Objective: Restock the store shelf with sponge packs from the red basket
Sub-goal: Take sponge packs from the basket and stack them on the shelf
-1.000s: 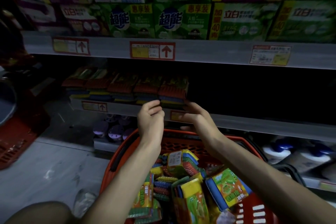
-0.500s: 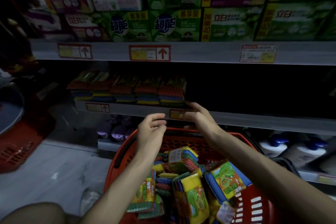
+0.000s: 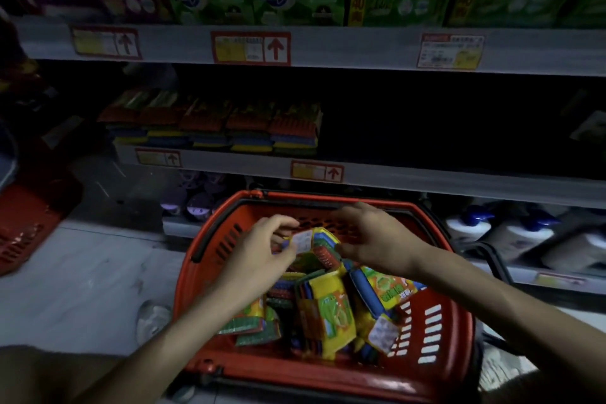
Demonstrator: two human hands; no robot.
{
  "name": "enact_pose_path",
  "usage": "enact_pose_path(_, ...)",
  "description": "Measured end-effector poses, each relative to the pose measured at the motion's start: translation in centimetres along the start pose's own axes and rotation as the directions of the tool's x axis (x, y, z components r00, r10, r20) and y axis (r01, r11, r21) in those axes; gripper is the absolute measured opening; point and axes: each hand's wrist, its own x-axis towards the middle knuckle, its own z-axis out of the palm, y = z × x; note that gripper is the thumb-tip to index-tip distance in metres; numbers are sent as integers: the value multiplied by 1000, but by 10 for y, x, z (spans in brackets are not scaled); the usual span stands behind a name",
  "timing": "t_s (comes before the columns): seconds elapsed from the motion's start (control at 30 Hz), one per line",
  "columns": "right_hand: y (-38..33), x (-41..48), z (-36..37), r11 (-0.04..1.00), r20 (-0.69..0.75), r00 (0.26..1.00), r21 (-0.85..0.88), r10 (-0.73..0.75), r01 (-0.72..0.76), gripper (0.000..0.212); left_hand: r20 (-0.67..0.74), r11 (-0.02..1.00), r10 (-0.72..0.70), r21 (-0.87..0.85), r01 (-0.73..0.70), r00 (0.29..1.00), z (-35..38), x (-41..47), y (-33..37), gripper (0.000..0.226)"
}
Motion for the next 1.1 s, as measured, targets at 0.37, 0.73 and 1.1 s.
enact_pose_path(0.37,19,-16,74,891,321,945,-407,-68,202,79,169,757,137,618,-213,976,56,20,-51,53)
enact_pose_path(0.73,40,-36,85,920,302,931,-262,-208,290,74,207,799,74,573,-182,976,82,54,-75,85)
enact_pose_path(1.1,35,-71,71,899,263,920,-253,-292,357,71,156,754,104,631,-181,982,97,68,-66,93)
